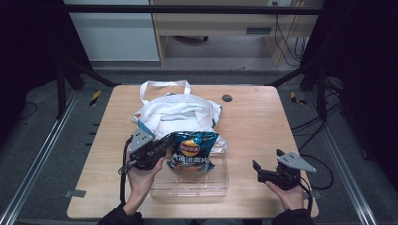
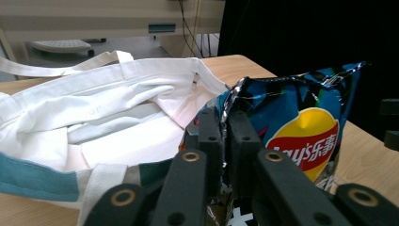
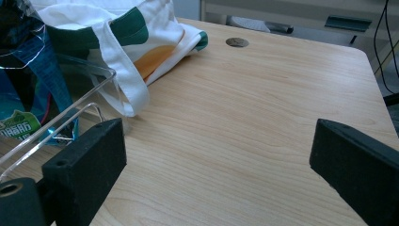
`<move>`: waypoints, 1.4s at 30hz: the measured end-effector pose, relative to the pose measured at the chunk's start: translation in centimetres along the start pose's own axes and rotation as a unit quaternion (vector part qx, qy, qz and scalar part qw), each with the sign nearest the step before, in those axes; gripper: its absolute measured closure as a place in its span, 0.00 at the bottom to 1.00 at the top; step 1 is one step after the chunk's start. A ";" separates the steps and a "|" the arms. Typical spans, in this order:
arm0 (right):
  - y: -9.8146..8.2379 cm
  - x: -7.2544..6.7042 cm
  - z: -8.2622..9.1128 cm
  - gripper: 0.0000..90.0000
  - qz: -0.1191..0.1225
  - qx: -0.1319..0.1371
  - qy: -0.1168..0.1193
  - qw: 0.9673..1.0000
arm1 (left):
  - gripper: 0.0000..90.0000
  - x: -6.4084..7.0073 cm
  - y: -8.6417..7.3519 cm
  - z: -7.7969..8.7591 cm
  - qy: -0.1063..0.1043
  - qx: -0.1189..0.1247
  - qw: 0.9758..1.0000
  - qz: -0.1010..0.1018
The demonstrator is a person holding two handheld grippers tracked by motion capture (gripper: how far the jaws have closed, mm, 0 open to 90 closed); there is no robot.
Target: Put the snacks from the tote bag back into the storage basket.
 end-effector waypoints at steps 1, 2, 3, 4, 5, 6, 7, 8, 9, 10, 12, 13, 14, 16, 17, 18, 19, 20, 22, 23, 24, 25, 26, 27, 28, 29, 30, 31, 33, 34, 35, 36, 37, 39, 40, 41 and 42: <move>0.0 0.0 0.0 0.05 -0.001 0.000 0.000 1.000 | 0.98 0.1 0.0 0.1 -0.004 0.000 1.000 0.001; 0.0 0.0 0.0 0.05 0.000 0.000 0.000 1.000 | 0.99 0.2 0.0 0.1 -0.002 -0.002 1.000 0.000; 0.0 0.0 0.0 0.05 -0.001 0.000 0.001 1.000 | 1.00 0.3 0.0 0.2 0.000 -0.002 1.000 0.002; 0.0 0.0 0.0 0.05 -0.001 0.000 0.001 1.000 | 1.00 0.3 -0.1 0.3 0.001 -0.003 1.000 0.003; 0.0 0.0 0.0 0.05 -0.001 0.001 0.000 1.000 | 1.00 0.5 -0.1 0.4 0.002 -0.005 1.000 0.006; 0.0 0.0 0.1 0.05 -0.001 0.001 0.001 1.000 | 1.00 0.6 -0.1 0.5 0.002 -0.007 1.000 0.009; 0.0 0.0 0.1 0.05 -0.001 0.001 0.001 1.000 | 1.00 0.8 -0.2 0.7 0.001 -0.009 1.000 0.010; 0.0 0.0 0.1 0.05 -0.001 0.002 0.001 1.000 | 1.00 1.0 -0.2 0.9 0.000 -0.011 1.000 0.011; 0.0 0.0 0.1 0.05 -0.001 0.002 0.001 1.000 | 1.00 1.2 -0.3 1.0 -0.002 -0.012 1.000 0.012; 0.0 0.0 0.1 0.05 -0.001 0.002 0.001 1.000 | 1.00 1.4 -0.3 1.2 -0.002 -0.013 1.000 0.012; 0.0 0.0 0.1 0.05 -0.001 0.002 0.001 1.000 | 1.00 1.7 -0.4 1.3 0.002 -0.015 1.000 0.010; 0.0 0.0 0.1 0.05 0.000 0.002 0.001 1.000 | 1.00 1.7 -0.4 1.3 0.006 -0.017 1.000 0.008; 0.0 0.0 0.1 0.05 0.000 0.002 0.001 1.000 | 1.00 1.6 -0.3 1.3 0.010 -0.017 1.000 0.009; 0.0 0.0 0.1 0.05 0.000 0.001 0.000 1.000 | 1.00 1.0 -0.4 1.0 0.017 -0.020 1.000 0.014; 0.0 0.0 0.1 0.05 0.000 0.002 0.000 1.000 | 1.00 0.6 -0.4 0.9 0.017 -0.020 0.999 0.019; 0.0 0.0 0.1 0.05 0.000 0.001 0.001 1.000 | 1.00 0.4 -0.4 0.8 0.017 -0.019 0.999 0.022; 0.0 0.0 0.1 0.05 0.000 0.000 0.001 1.000 | 1.00 0.1 -0.3 0.8 0.018 -0.019 0.999 0.026; 0.0 0.0 0.1 0.05 0.001 -0.001 0.000 1.000 | 1.00 0.0 -0.2 0.7 0.021 -0.020 0.999 0.026; 0.0 0.0 0.0 0.05 0.001 -0.002 0.000 1.000 | 1.00 -0.2 -0.2 0.6 0.025 -0.020 0.999 0.025; 0.0 0.0 0.0 0.05 0.000 -0.002 0.000 1.000 | 0.99 -0.3 -0.1 0.5 0.027 -0.019 0.999 0.024; 0.0 0.0 0.0 0.05 0.000 -0.002 0.000 1.000 | 0.99 -0.4 -0.1 0.4 0.024 -0.018 0.999 0.024; 0.0 0.0 0.0 0.05 0.001 -0.001 0.000 1.000 | 0.99 -0.5 0.0 0.3 0.023 -0.018 0.999 0.023; 0.0 0.0 0.0 0.05 0.000 -0.002 0.000 1.000 | 0.99 -0.6 0.0 0.2 0.021 -0.018 0.999 0.023; 0.0 0.0 0.0 0.05 0.000 -0.002 0.000 1.000 | 0.99 -0.7 0.0 0.1 0.017 -0.018 0.999 0.024; 0.0 0.0 0.0 0.05 0.000 -0.002 0.000 1.000 | 0.98 -0.9 0.1 0.0 0.016 -0.017 0.999 0.023; 0.0 0.0 -0.1 0.05 0.001 -0.003 -0.001 1.000 | 0.98 -1.0 0.1 -0.2 0.012 -0.017 0.999 0.025; 0.0 0.0 -0.1 0.05 0.001 -0.003 -0.001 1.000 | 0.98 -1.1 0.2 -0.3 0.008 -0.016 0.999 0.026; 0.0 0.0 -0.1 0.05 0.001 -0.004 -0.001 1.000 | 0.98 -1.2 0.2 -0.5 0.009 -0.016 1.000 0.026; 0.0 0.0 -0.1 0.05 0.001 -0.003 -0.002 1.000 | 0.98 -1.2 0.3 -0.7 0.010 -0.016 1.000 0.023; 0.0 0.0 -0.1 0.05 0.001 -0.003 -0.002 1.000 | 0.97 -1.2 0.3 -0.7 0.011 -0.017 1.000 0.022; 0.0 0.0 -0.1 0.05 0.001 -0.003 -0.002 1.000 | 0.97 -1.3 0.3 -0.7 0.013 -0.017 1.000 0.021; 0.0 0.0 -0.1 0.05 0.000 -0.004 -0.002 1.000 | 0.97 -1.3 0.3 -0.7 0.013 -0.017 1.000 0.021; 0.0 0.0 -0.1 0.05 0.000 -0.004 -0.002 1.000 | 0.97 -1.3 0.3 -0.7 0.015 -0.017 1.000 0.019; -0.1 0.0 -0.1 0.05 0.001 -0.004 -0.001 1.000 | 0.96 -1.3 0.4 -0.7 0.017 -0.015 1.000 0.016; -0.1 0.0 -0.1 0.05 0.001 -0.004 -0.001 1.000 | 0.95 -1.3 0.4 -0.7 0.017 -0.014 1.000 0.015; -0.1 -0.1 -0.1 0.05 0.002 -0.004 -0.001 1.000 | 0.90 -1.3 0.4 -0.7 0.017 -0.012 1.000 0.013; -0.1 -0.1 -0.1 0.05 0.002 -0.004 -0.001 1.000 | 0.90 -1.3 0.4 -0.7 0.020 -0.011 1.000 0.011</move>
Point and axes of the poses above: each handheld gripper's, and its own axes: z roughly backward along the jaws, y roughly out of its top, x roughly to its right, the point moved 7 cm from there along -z, roughly forward along the jaws, and after that the axes turned 13 degrees about -x, right-handed, at the moved point
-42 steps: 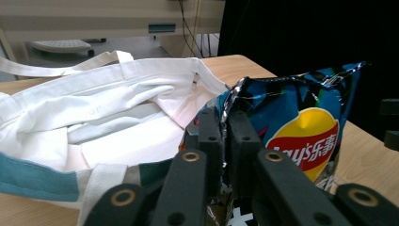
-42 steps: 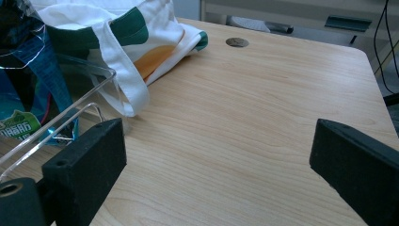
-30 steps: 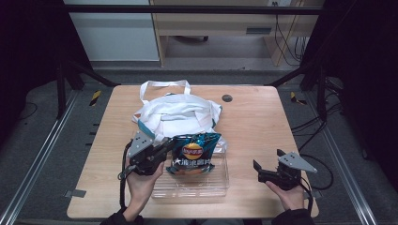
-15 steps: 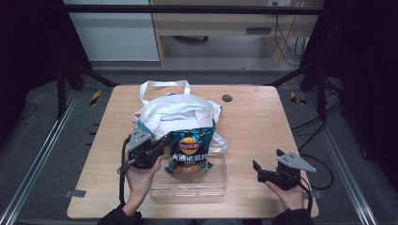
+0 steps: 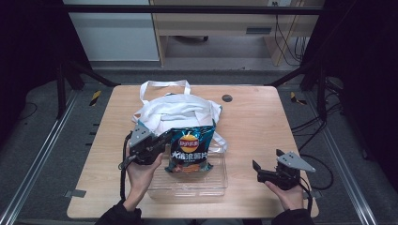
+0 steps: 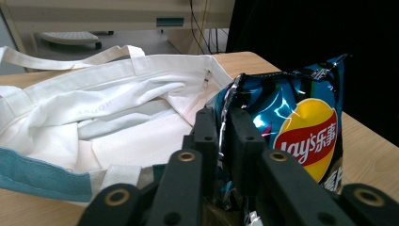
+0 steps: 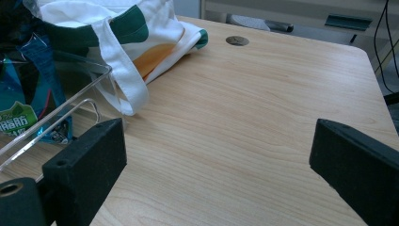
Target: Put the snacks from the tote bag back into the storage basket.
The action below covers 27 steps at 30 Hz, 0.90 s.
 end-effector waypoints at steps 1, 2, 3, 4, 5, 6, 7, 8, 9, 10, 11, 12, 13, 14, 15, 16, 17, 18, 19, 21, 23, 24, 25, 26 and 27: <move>0.0 0.0 0.0 0.05 0.000 0.000 0.000 1.000 | 0.87 0.0 0.0 0.0 0.000 0.002 1.000 -0.002; 0.0 0.0 0.0 0.05 0.000 0.000 0.000 1.000 | 0.84 0.0 0.0 0.0 -0.001 0.002 1.000 -0.006; 0.0 0.0 0.0 0.05 0.000 0.001 0.000 1.000 | 0.81 0.1 0.0 0.0 0.000 0.000 1.000 -0.010; 0.0 0.0 0.0 0.05 0.000 0.001 0.000 1.000 | 0.78 0.1 0.0 0.0 0.001 -0.002 1.000 -0.012; 0.0 0.0 0.0 0.05 0.000 0.001 0.000 1.000 | 0.75 0.1 0.0 0.0 0.004 -0.002 1.000 -0.015; 0.0 0.0 0.1 0.05 0.000 0.002 -0.001 1.000 | 0.72 0.2 -0.1 0.0 0.005 -0.005 1.000 -0.016; 0.0 0.0 0.1 0.05 0.000 0.002 0.000 1.000 | 0.69 0.2 -0.1 0.0 0.005 -0.007 1.000 -0.017; 0.0 0.0 0.1 0.05 -0.001 0.002 0.000 1.000 | 0.67 0.3 -0.1 0.0 0.004 -0.009 1.000 -0.017; 0.0 0.0 0.1 0.05 0.000 0.002 0.000 1.000 | 0.65 0.3 -0.1 0.0 0.005 -0.009 1.000 -0.017; 0.0 0.0 0.1 0.05 -0.001 0.002 0.000 1.000 | 0.64 0.3 -0.2 0.0 0.005 -0.010 1.000 -0.019; 0.0 0.0 0.2 0.05 0.000 0.003 0.000 1.000 | 0.63 0.4 -0.2 0.1 0.005 -0.009 1.000 -0.021; 0.0 0.0 0.2 0.05 -0.001 0.003 0.000 1.000 | 0.62 0.4 -0.2 0.2 0.005 -0.009 1.000 -0.023; 0.0 0.1 0.2 0.05 0.000 0.003 0.000 1.000 | 0.61 0.4 -0.2 0.2 0.005 -0.010 1.000 -0.024; 0.0 0.1 0.2 0.05 -0.001 0.004 0.000 1.000 | 0.60 0.4 -0.2 0.3 0.003 -0.010 1.000 -0.025; 0.0 0.1 0.2 0.05 -0.001 0.004 0.000 1.000 | 0.59 0.5 -0.2 0.4 0.001 -0.009 1.000 -0.027; 0.0 0.1 0.2 0.05 -0.001 0.004 0.000 1.000 | 0.59 0.5 -0.3 0.5 0.000 -0.010 1.000 -0.028; 0.0 0.1 0.3 0.05 -0.002 0.004 0.001 1.000 | 0.58 0.6 -0.3 0.6 -0.001 -0.010 1.000 -0.030; 0.0 0.1 0.3 0.05 -0.002 0.004 0.001 1.000 | 0.58 0.6 -0.3 0.7 -0.003 -0.010 0.999 -0.031; 0.0 0.1 0.3 0.05 -0.002 0.004 0.001 1.000 | 0.58 0.7 -0.4 0.8 -0.003 -0.010 0.999 -0.034; 0.0 0.0 0.3 0.05 -0.002 0.004 0.001 1.000 | 0.57 0.8 -0.4 1.0 0.003 -0.010 0.999 -0.040; 0.0 0.0 0.3 0.05 -0.002 0.004 0.001 1.000 | 0.57 0.8 -0.5 1.2 0.003 -0.010 0.999 -0.044; 0.0 0.0 0.3 0.05 -0.002 0.004 0.001 1.000 | 0.57 0.8 -0.6 1.3 0.003 -0.010 0.999 -0.044; 0.0 0.0 0.3 0.05 -0.002 0.004 0.001 1.000 | 0.58 0.8 -0.6 1.3 0.002 -0.009 0.999 -0.044; 0.0 0.0 0.3 0.05 -0.002 0.004 0.001 1.000 | 0.58 0.8 -0.6 1.4 0.003 -0.009 0.999 -0.043; 0.0 0.0 0.3 0.05 -0.002 0.004 0.001 1.000 | 0.58 0.8 -0.6 1.5 0.003 -0.009 0.999 -0.043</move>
Point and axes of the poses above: each handheld gripper's, and its own axes: z roughly backward along the jaws, y roughly out of its top, x roughly to its right, the point moved 7 cm from there along -z, roughly forward along the jaws, and after that the axes turned 13 degrees about -x, right-handed, at the moved point
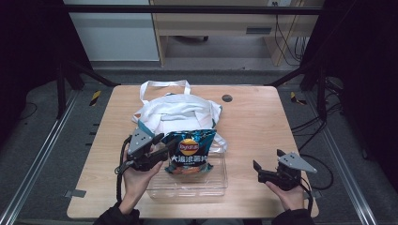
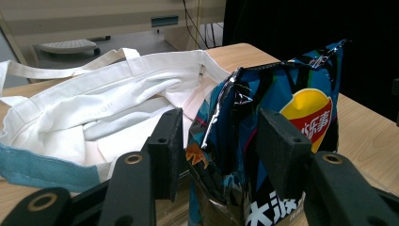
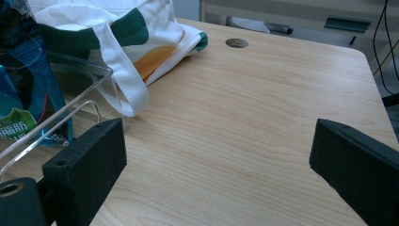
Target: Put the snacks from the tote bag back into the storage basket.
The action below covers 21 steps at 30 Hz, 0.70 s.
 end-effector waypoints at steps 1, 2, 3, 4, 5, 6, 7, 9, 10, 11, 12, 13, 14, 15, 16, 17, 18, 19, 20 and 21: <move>0.0 0.0 0.0 0.05 0.000 0.000 0.000 1.000 | 0.58 0.0 0.0 0.1 -0.001 0.000 1.000 0.000; 0.0 0.0 0.0 0.05 0.000 0.001 0.000 1.000 | 0.58 0.0 -0.1 0.2 0.000 0.000 1.000 0.000; 0.0 0.0 0.0 0.05 0.001 0.001 -0.001 1.000 | 0.58 0.0 -0.1 0.4 -0.001 0.001 1.000 0.000; 0.0 0.0 0.0 0.05 0.001 0.001 -0.001 1.000 | 0.58 -0.1 -0.1 0.5 -0.001 0.002 1.000 -0.001; 0.0 0.0 0.0 0.05 0.000 0.001 -0.001 1.000 | 0.57 -0.1 -0.1 0.7 -0.001 0.004 1.000 0.000; 0.0 0.1 0.0 0.05 0.000 0.001 -0.001 1.000 | 0.57 0.0 -0.2 0.9 -0.003 0.006 1.000 -0.002; 0.0 0.1 0.0 0.05 0.000 0.002 -0.001 1.000 | 0.56 0.0 -0.2 1.0 -0.004 0.006 1.000 -0.003; 0.0 0.1 0.1 0.05 0.000 0.002 -0.001 1.000 | 0.55 0.1 -0.3 1.4 -0.010 0.010 1.000 -0.007; 0.0 0.1 0.1 0.05 -0.001 0.002 -0.001 1.000 | 0.54 0.1 -0.5 1.7 -0.013 0.010 1.000 -0.012; 0.0 0.1 0.1 0.05 -0.001 0.002 -0.002 1.000 | 0.54 0.1 -0.7 1.9 -0.015 0.012 1.000 -0.017; 0.0 0.1 0.1 0.05 -0.002 0.003 -0.002 1.000 | 0.53 0.1 -0.9 2.1 -0.016 0.012 1.000 -0.022; 0.0 0.1 0.2 0.05 -0.002 0.004 -0.001 1.000 | 0.52 0.1 -1.1 2.3 -0.017 0.014 0.999 -0.026; 0.0 0.1 0.2 0.05 -0.002 0.004 -0.001 1.000 | 0.52 0.1 -1.3 2.6 -0.018 0.014 0.999 -0.031; 0.0 0.1 0.2 0.05 -0.003 0.004 0.000 1.000 | 0.52 0.0 -1.4 2.7 -0.019 0.017 0.999 -0.030; 0.0 0.1 0.2 0.05 -0.003 0.004 -0.001 1.000 | 0.51 -0.1 -1.5 2.8 -0.019 0.018 0.999 -0.029; 0.0 0.1 0.2 0.05 -0.002 0.004 -0.001 1.000 | 0.51 -0.1 -1.5 2.9 -0.023 0.020 0.999 -0.029; 0.0 0.1 0.2 0.05 -0.002 0.004 -0.001 1.000 | 0.50 -0.2 -1.6 2.9 -0.027 0.020 0.999 -0.028; 0.0 0.1 0.2 0.05 -0.002 0.004 -0.001 1.000 | 0.49 -0.2 -1.6 2.9 -0.029 0.021 0.999 -0.027; 0.0 0.1 0.2 0.05 -0.001 0.004 -0.002 1.000 | 0.49 -0.3 -1.8 2.9 -0.028 0.021 0.999 -0.028; 0.0 0.1 0.3 0.05 -0.002 0.005 -0.001 1.000 | 0.48 -0.4 -1.9 2.9 -0.027 0.020 0.999 -0.028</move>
Point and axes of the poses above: each handheld gripper's, and its own axes: z roughly backward along the jaws, y roughly out of its top, x roughly to its right, the point moved 7 cm from there along -z, roughly forward along the jaws, and after that the axes turned 13 degrees about -x, right-handed, at the moved point
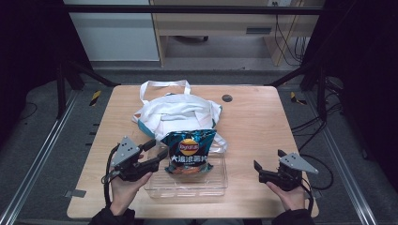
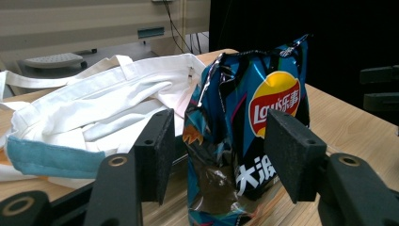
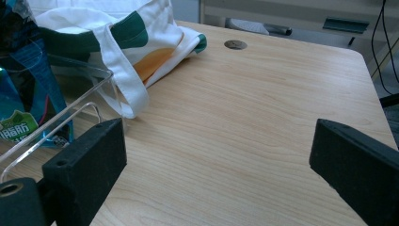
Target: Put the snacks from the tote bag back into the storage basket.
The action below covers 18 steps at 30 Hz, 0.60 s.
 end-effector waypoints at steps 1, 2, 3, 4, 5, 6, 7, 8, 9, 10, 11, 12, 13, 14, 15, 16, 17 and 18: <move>0.0 0.0 0.0 0.05 0.000 0.000 0.000 1.000 | 0.48 -0.1 -0.2 0.0 0.002 -0.002 1.000 -0.001; 0.0 0.0 0.0 0.05 -0.001 0.000 -0.001 1.000 | 0.48 -0.2 -0.4 0.0 0.004 -0.004 1.000 -0.003; 0.0 0.1 0.0 0.05 -0.001 0.000 -0.001 1.000 | 0.47 -0.4 -0.6 0.0 0.006 -0.005 1.000 -0.002; 0.0 0.1 0.0 0.05 -0.001 0.000 -0.001 1.000 | 0.47 -0.5 -0.9 0.1 0.008 -0.007 1.000 -0.003; 0.0 0.1 0.0 0.05 -0.001 0.000 -0.002 1.000 | 0.47 -0.8 -1.3 0.1 0.011 -0.007 1.000 -0.002; 0.0 0.1 0.1 0.05 -0.001 0.000 -0.002 1.000 | 0.46 -1.0 -1.5 0.2 0.013 -0.007 1.000 -0.001; 0.0 0.1 0.1 0.05 -0.001 0.000 -0.002 1.000 | 0.46 -1.3 -1.8 0.3 0.017 -0.008 1.000 0.001; 0.0 0.1 0.0 0.05 -0.001 0.000 -0.002 1.000 | 0.46 -1.7 -2.1 0.4 0.020 -0.007 1.000 0.006; 0.0 0.1 0.0 0.05 -0.001 0.000 -0.002 1.000 | 0.46 -1.9 -2.3 0.6 0.023 -0.008 1.000 0.007; 0.0 0.1 0.0 0.05 -0.001 0.000 -0.003 1.000 | 0.46 -2.2 -2.6 0.7 0.026 -0.007 1.000 0.009; 0.0 0.1 0.0 0.05 0.000 -0.001 -0.003 1.000 | 0.46 -2.4 -2.9 0.9 0.032 -0.008 0.999 0.010; 0.0 0.1 0.0 0.05 -0.001 0.000 -0.003 1.000 | 0.46 -2.7 -3.3 1.0 0.037 -0.009 0.999 0.011; 0.0 0.1 0.0 0.05 -0.001 0.000 -0.002 1.000 | 0.46 -3.0 -3.7 1.1 0.041 -0.009 0.999 0.014; 0.0 0.1 0.0 0.05 -0.001 0.000 -0.003 1.000 | 0.46 -3.3 -4.0 1.3 0.046 -0.010 0.999 0.017; 0.0 0.1 0.0 0.05 -0.001 0.000 -0.003 1.000 | 0.46 -3.7 -4.4 1.5 0.050 -0.011 0.998 0.020; 0.0 0.1 0.0 0.05 -0.001 0.000 -0.003 1.000 | 0.46 -4.0 -4.8 1.6 0.053 -0.013 0.998 0.025; 0.0 0.1 0.1 0.05 -0.001 0.000 -0.003 1.000 | 0.46 -4.4 -5.1 1.7 0.056 -0.014 0.998 0.029; 0.0 0.1 0.1 0.05 -0.001 0.000 -0.003 1.000 | 0.46 -4.7 -5.5 1.8 0.058 -0.015 0.998 0.034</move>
Point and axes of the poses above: each handheld gripper's, and its own axes: z roughly backward along the jaws, y roughly out of its top, x roughly to its right, the point moved 7 cm from there along -z, roughly forward along the jaws, and after that the axes turned 13 degrees about -x, right-handed, at the moved point
